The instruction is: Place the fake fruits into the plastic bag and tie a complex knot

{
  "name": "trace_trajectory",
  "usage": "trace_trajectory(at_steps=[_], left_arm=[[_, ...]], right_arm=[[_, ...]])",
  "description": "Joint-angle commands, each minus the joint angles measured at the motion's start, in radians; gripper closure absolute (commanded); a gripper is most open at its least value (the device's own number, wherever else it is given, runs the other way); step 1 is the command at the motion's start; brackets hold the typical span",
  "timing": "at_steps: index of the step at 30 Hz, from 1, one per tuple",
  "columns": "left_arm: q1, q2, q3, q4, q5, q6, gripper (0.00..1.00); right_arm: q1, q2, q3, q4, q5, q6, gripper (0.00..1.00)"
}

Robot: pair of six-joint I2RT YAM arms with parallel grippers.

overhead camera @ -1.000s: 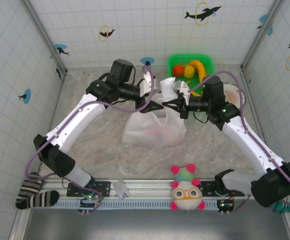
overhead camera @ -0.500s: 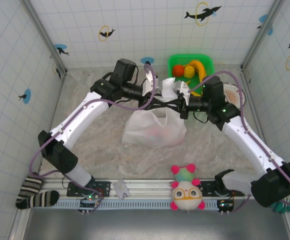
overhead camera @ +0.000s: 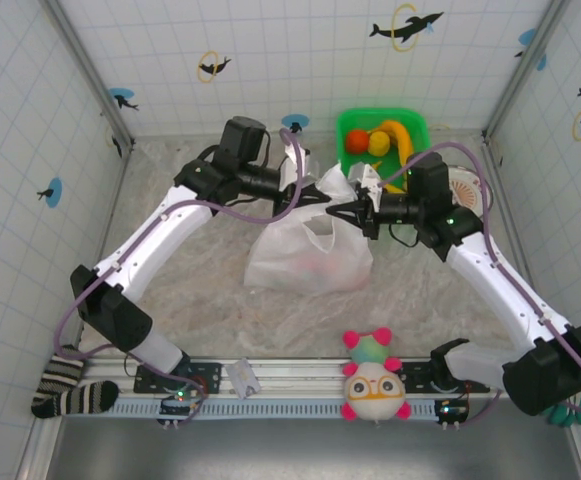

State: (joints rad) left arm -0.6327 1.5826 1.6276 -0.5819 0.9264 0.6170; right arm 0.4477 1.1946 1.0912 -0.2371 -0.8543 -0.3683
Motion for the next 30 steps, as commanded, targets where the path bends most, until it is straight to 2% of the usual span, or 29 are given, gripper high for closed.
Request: trace_trajectory(at_steps=[1, 5, 8, 10, 14, 17, 20, 23, 26, 30], left_arm=[[-0.010, -0.022, -0.025, 0.041, 0.001, 0.010, 0.99], [-0.009, -0.034, -0.046, 0.064, -0.007, 0.004, 1.00], [-0.009, -0.040, -0.057, 0.075, -0.017, 0.001, 1.00], [-0.009, -0.044, -0.060, 0.079, -0.035, 0.000, 1.00], [-0.009, -0.054, -0.073, 0.088, -0.084, 0.008, 1.00], [-0.010, -0.064, -0.084, 0.097, -0.117, 0.027, 1.00], [-0.013, -0.071, -0.092, 0.100, -0.146, 0.054, 1.00], [-0.015, -0.080, -0.103, 0.111, -0.157, 0.075, 1.00], [-0.024, -0.089, -0.116, 0.129, -0.171, 0.093, 1.00], [-0.032, -0.105, -0.135, 0.145, -0.185, 0.110, 1.00]], right_arm=[[0.005, -0.019, 0.034, -0.024, -0.028, -0.036, 0.79], [0.000, -0.035, 0.030, -0.043, -0.024, -0.047, 0.68], [-0.010, -0.057, 0.033, -0.041, -0.027, -0.031, 0.50], [-0.024, -0.074, 0.043, -0.040, -0.021, 0.002, 0.41], [-0.069, -0.133, 0.065, -0.060, -0.019, 0.103, 0.24], [-0.112, -0.195, 0.057, -0.018, -0.032, 0.252, 0.10], [-0.174, -0.255, 0.050, 0.090, -0.033, 0.428, 0.05], [-0.251, -0.256, 0.073, 0.187, 0.018, 0.621, 0.03], [-0.285, -0.157, 0.172, 0.092, 0.074, 0.742, 0.09], [-0.282, -0.016, 0.274, -0.071, 0.134, 0.769, 0.18]])
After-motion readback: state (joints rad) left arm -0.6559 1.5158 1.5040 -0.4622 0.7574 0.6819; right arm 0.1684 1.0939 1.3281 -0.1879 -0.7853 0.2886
